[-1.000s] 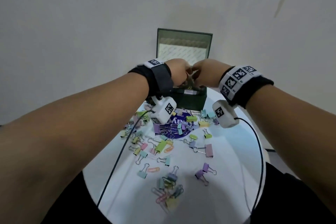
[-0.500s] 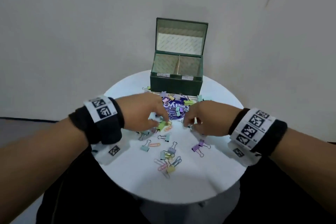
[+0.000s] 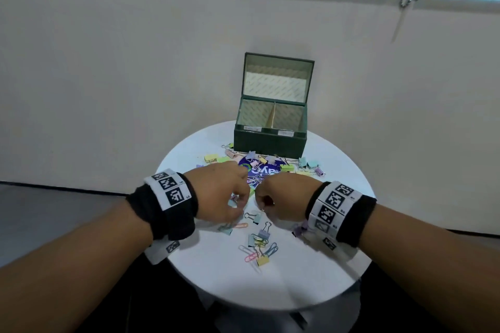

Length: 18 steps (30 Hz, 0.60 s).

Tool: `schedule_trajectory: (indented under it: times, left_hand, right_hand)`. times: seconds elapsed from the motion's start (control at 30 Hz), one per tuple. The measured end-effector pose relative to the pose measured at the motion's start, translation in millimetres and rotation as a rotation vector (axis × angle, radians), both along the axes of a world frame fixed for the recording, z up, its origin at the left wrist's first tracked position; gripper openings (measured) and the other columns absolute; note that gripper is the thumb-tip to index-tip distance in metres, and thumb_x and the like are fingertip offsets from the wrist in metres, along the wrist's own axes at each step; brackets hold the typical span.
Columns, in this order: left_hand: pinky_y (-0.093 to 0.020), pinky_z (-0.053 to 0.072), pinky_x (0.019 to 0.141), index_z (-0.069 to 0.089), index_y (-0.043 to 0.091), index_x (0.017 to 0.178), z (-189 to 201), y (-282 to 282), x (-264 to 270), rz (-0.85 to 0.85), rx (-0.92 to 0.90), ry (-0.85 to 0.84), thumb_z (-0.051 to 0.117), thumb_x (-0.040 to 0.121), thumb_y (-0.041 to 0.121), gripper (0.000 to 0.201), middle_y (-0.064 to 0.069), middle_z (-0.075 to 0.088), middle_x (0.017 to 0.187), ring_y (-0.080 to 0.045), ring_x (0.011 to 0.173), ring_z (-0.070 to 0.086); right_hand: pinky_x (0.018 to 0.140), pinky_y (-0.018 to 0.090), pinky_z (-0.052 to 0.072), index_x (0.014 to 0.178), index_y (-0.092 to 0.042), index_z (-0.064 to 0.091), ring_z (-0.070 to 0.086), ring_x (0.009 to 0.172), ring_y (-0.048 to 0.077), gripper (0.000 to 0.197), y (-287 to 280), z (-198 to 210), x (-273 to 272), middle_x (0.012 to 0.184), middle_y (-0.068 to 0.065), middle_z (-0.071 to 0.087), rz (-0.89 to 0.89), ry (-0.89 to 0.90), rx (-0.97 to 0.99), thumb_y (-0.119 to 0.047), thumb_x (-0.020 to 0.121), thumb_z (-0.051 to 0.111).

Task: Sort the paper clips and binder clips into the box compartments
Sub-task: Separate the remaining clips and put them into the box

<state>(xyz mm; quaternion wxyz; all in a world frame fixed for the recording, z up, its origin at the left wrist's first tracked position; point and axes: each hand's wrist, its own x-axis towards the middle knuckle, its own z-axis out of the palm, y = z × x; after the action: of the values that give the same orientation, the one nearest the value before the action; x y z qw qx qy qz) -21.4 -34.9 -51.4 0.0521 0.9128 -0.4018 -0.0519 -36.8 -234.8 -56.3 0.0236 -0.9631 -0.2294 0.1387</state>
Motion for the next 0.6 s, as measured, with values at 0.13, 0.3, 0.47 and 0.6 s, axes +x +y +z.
schedule_trajectory:
  times: [0.13, 0.3, 0.47, 0.6]
  left_hand:
    - [-0.031, 0.049, 0.082, 0.071, 0.036, 0.096, -2, 3, -1, 0.056, 0.075, 0.043, 0.068, 0.081, 0.057, 0.026, 0.015, 0.047, 0.092, -0.004, 0.094, 0.047]
    - [-0.024, 0.042, 0.072, 0.073, 0.031, 0.088, -2, -2, 1, 0.026, 0.069, 0.028, 0.065, 0.088, 0.035, 0.009, 0.014, 0.047, 0.087, -0.005, 0.089, 0.045]
    - [-0.029, 0.048, 0.076, 0.064, 0.028, 0.079, -7, 0, 0, 0.038, 0.054, 0.017, 0.057, 0.088, 0.030, 0.011, 0.010, 0.051, 0.090, -0.012, 0.089, 0.050]
    - [-0.028, 0.048, 0.079, 0.068, 0.030, 0.084, -7, 0, 2, 0.046, 0.024, 0.032, 0.063, 0.085, 0.039, 0.010, 0.013, 0.050, 0.091, -0.008, 0.091, 0.049]
  right_hand:
    - [0.064, 0.032, 0.053, 0.072, -0.025, 0.057, 0.059, 0.074, 0.016, 0.017, -9, 1, 0, 0.076, -0.007, 0.064, -0.053, 0.114, 0.068, -0.009, 0.077, 0.053]
    - [0.061, 0.025, 0.047, 0.073, -0.024, 0.058, 0.055, 0.071, 0.010, 0.010, -20, 9, -4, 0.077, -0.008, 0.061, -0.107, 0.070, 0.141, -0.018, 0.080, 0.061]
    - [0.062, 0.023, 0.051, 0.093, -0.016, 0.064, 0.060, 0.059, 0.005, 0.013, -30, 23, -3, 0.081, 0.005, 0.070, -0.226, 0.064, 0.476, -0.007, 0.089, 0.056]
    - [0.059, 0.027, 0.048, 0.095, -0.010, 0.061, 0.054, 0.062, 0.013, 0.020, -25, 25, -4, 0.079, 0.000, 0.061, -0.204, 0.162, 0.273, -0.005, 0.093, 0.042]
